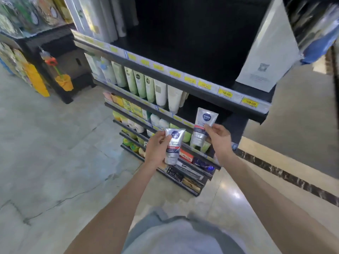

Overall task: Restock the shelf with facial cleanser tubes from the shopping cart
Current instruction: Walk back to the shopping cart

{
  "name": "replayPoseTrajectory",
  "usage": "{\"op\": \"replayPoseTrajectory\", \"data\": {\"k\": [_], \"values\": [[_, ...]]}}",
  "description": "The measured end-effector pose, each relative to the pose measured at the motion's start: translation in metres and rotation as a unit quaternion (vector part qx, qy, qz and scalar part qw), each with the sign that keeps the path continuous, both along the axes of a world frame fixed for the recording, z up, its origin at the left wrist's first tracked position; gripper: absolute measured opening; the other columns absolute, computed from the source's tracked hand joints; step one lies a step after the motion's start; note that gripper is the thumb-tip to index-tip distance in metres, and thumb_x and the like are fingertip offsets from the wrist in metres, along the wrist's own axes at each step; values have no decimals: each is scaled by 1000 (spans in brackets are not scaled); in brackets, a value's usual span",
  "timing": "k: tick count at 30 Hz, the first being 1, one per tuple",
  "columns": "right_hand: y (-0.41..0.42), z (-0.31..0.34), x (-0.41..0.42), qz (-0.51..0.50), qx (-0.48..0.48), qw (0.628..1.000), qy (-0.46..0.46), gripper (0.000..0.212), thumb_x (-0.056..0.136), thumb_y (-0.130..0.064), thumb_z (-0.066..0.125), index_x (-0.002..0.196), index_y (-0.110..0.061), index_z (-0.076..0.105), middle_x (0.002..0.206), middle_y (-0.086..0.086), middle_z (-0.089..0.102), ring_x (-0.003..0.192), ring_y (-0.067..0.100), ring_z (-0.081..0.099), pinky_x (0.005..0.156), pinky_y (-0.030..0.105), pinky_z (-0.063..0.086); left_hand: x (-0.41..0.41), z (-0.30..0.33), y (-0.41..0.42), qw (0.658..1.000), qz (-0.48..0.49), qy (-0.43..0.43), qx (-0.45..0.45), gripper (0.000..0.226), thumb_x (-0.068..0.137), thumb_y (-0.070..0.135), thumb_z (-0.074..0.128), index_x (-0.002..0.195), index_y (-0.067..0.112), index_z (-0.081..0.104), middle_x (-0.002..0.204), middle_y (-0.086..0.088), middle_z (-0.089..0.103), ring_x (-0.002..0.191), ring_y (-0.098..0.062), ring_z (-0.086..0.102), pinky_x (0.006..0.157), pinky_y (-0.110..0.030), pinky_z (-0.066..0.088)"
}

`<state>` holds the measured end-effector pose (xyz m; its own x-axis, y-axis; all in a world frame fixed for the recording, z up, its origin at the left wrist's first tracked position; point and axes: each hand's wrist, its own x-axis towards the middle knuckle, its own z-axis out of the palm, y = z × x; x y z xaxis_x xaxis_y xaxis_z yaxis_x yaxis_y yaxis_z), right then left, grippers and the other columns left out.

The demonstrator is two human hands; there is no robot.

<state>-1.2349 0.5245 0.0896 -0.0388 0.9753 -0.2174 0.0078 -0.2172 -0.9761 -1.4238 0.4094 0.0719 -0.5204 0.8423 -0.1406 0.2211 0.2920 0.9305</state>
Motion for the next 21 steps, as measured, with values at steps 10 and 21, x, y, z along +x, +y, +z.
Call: {"op": "replayPoseTrajectory", "data": {"k": [10,21], "values": [[90,-15,-54,-86,75,986,-118,23,82,-37,80,90,-23,63,100,-2,74,96,15,71,89,40,60,-62,-28,44,998,-47,-37,25,19,98,34,67,109,18,68,98,2,76,88,-14,71,85,-38,58],[97,-54,-74,-44,146,946,-286,42,87,-24,77,121,-8,57,119,5,67,106,16,64,94,30,52,-79,-59,68,995,-57,-74,42,11,99,28,67,106,20,68,100,1,77,92,-14,74,87,-40,61]]}}
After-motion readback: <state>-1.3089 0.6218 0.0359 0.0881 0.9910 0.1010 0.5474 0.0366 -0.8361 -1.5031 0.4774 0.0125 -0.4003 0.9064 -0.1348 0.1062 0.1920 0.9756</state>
